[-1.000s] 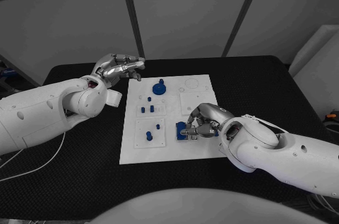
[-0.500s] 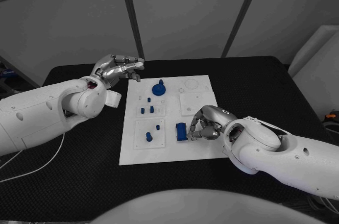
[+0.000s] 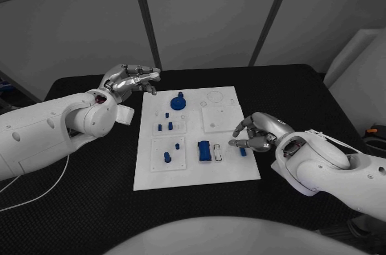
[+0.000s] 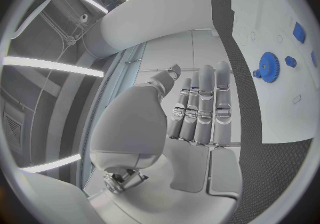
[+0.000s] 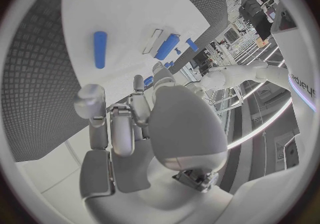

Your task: Assemble the parts on the task board

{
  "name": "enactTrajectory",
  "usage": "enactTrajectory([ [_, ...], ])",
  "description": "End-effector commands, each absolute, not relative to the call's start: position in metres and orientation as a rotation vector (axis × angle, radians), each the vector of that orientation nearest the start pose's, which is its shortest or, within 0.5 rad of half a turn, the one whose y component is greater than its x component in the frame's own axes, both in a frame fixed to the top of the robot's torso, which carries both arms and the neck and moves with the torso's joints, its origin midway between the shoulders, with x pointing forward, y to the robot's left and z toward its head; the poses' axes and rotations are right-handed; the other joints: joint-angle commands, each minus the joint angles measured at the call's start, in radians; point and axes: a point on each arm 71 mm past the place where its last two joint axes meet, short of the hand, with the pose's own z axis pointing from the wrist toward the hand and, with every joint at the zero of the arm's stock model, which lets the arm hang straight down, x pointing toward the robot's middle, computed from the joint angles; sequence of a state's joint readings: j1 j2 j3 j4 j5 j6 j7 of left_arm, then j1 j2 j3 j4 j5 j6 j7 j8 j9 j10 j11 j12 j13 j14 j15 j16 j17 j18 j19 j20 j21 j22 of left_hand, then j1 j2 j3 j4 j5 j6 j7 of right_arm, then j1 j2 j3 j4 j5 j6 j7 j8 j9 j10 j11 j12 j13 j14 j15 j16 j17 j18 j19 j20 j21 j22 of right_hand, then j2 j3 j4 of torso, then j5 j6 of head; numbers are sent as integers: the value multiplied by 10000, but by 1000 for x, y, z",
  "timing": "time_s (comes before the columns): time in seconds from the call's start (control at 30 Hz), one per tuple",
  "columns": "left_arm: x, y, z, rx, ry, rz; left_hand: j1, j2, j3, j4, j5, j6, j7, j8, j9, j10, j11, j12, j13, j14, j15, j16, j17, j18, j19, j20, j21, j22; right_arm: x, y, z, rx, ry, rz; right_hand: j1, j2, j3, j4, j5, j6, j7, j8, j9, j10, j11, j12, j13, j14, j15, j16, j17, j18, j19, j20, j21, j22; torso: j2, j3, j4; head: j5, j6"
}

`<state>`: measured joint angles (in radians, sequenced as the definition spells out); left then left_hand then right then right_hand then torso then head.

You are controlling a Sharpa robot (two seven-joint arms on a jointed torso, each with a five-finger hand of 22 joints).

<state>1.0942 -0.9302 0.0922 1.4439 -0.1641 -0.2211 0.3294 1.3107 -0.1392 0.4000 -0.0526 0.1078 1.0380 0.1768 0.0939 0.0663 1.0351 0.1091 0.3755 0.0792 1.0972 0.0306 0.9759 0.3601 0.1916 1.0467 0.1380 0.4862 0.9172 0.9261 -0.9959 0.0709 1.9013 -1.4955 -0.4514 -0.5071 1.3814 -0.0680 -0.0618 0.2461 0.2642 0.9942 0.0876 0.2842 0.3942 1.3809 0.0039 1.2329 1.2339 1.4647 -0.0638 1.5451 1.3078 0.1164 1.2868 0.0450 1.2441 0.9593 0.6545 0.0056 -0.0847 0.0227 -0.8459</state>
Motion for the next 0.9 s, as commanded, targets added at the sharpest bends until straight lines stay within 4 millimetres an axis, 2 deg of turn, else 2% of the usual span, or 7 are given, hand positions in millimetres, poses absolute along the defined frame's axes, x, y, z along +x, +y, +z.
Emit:
enactTrajectory([
  [0.03, 496, 274, -186, -10571, 14285, -14471, 45, 70, -21, 1, -22, -79, 12, -37, 6, -54, 19, 67, 15, -37, 65, -42, -9, -91, 54, 6, -47, -10, 383, -203, -221, 2139, 17890, 6020, 31, 113, 41, 71, 51, 112, 36, -174, -157, -29, 74, -109, -75, 926, 89, -68, 2069, -24, -17, 88, -46, -30, 1, 4, 2, -145, 44],
  [0.13, 496, 274, -186, -10570, 14289, -14478, 45, 70, -21, 1, -22, -79, 12, -37, 6, -54, 19, 67, 15, -37, 65, -42, -9, -91, 54, 6, -47, -10, 384, -217, -221, 1964, 17946, 5523, -13, 117, 40, 151, 61, 250, 35, -321, -316, -33, 74, -169, -116, 921, 94, -81, 2051, -17, -32, 103, -64, -49, 5, -3, 3, -234, 62],
  [0.23, 496, 273, -186, -10567, 14299, -14495, 45, 70, -21, 1, -22, -79, 12, -37, 6, -54, 19, 67, 15, -37, 65, -42, -9, -91, 54, 6, -47, -10, 385, -225, -222, 1812, 18007, 5117, -63, 98, 25, 226, 63, 402, 18, -411, -432, -5, 64, -172, -107, 925, 88, -71, 2069, -19, -17, 104, -50, -18, 10, 15, -16, -296, 90],
  [0.33, 497, 273, -187, -10567, 14309, -14506, 45, 70, -21, 1, -22, -79, 12, -37, 6, -54, 19, 67, 15, -37, 65, -42, -9, -91, 54, 6, -47, -10, 386, -229, -224, 1702, 18155, 4821, -130, 54, -7, 300, 65, 572, -11, -458, -521, 16, 41, -176, -99, 925, 74, -73, 2068, -17, -15, 96, -52, -16, 14, 24, 6, -362, 103],
  [0.43, 497, 272, -187, -10576, 14338, -14512, 45, 70, -21, 1, -22, -79, 12, -37, 6, -54, 19, 67, 15, -37, 65, -42, -9, -91, 54, 6, -47, -10, 388, -229, -228, 1629, 18361, 4580, -256, -47, -74, 381, 92, 804, -67, -446, -583, 31, 5, -178, -88, 926, 48, -72, 2071, -15, -16, 80, -58, -19, 14, 12, 16, -370, 107],
  [0.67, 496, 272, -187, -10580, 14347, -14508, 38, 75, -31, 11, -24, -86, 15, -38, 5, -65, 23, 74, 14, -40, 68, -41, -12, -93, 59, 7, -57, -18, 393, -224, -235, 1566, 18723, 4344, -349, -97, -101, 407, 143, 1022, -136, -402, -615, 47, -49, -179, -75, 928, 6, -68, 2079, -15, -8, 47, -55, -8, 17, 8, 39, -338, 57],
  [0.9, 496, 273, -187, -10580, 14326, -14487, 38, 75, -31, 11, -24, -86, 15, -38, 5, -65, 23, 74, 14, -40, 68, -41, -12, -93, 59, 7, -57, -18, 396, -222, -239, 1568, 18927, 4070, -377, -115, -103, 404, 180, 1117, -171, -372, -614, 44, -78, -197, -84, 928, -16, -70, 2077, -15, -7, 28, -57, -7, 15, 5, 15, -311, 24],
])
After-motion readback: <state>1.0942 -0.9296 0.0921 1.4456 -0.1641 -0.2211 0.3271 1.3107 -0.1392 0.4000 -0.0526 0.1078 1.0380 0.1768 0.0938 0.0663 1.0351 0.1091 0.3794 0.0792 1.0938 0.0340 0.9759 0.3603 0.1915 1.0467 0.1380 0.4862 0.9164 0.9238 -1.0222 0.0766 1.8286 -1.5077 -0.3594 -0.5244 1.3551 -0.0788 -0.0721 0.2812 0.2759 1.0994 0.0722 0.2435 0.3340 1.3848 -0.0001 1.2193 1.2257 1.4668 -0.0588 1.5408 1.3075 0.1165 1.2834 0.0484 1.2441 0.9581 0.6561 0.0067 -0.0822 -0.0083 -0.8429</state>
